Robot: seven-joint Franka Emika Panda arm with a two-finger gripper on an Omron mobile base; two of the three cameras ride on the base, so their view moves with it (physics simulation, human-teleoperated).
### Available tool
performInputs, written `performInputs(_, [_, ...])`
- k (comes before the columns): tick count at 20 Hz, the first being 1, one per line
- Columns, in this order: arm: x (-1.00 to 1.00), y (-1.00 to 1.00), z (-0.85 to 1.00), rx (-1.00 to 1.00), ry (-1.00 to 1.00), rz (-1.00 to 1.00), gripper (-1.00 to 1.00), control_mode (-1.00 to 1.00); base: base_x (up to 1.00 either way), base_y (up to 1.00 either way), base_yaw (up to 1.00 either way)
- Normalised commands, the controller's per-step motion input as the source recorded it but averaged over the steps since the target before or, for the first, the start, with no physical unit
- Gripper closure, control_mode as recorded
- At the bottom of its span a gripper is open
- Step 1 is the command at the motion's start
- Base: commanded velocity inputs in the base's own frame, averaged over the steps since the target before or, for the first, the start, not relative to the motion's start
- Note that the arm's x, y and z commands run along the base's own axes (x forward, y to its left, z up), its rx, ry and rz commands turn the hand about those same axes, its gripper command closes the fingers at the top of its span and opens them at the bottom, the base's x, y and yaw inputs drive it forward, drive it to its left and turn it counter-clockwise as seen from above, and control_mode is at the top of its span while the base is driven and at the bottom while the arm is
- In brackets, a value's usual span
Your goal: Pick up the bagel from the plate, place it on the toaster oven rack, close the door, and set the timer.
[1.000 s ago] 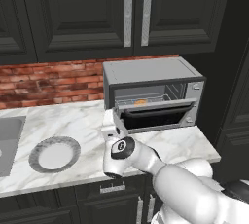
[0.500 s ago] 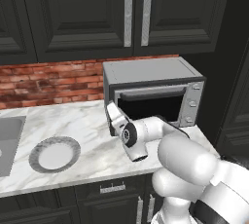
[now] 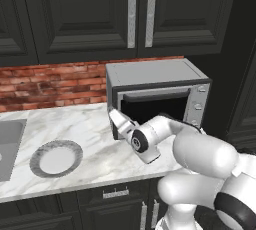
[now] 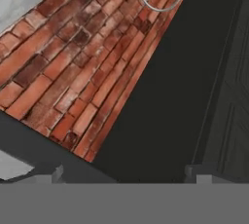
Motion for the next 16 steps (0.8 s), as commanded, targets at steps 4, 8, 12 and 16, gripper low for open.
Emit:
performInputs(4, [0.18,0.14,0.52,-0.12,-0.06,0.1,-1.0,-1.0,0.0,0.0,0.0])
performInputs(8, [-0.15,0.07,0.69,-0.12,-0.07,0.07,-1.0,-1.0,0.0,0.0,0.0])
performInputs(12, [-0.99,0.07,0.97,-0.04,-0.08,0.01,-1.0,-1.0,0.0,0.0,0.0])
performInputs(16, [-0.92,0.04,1.0,0.0,-0.02,0.0,-1.0,-1.0,0.0,0.0,0.0])
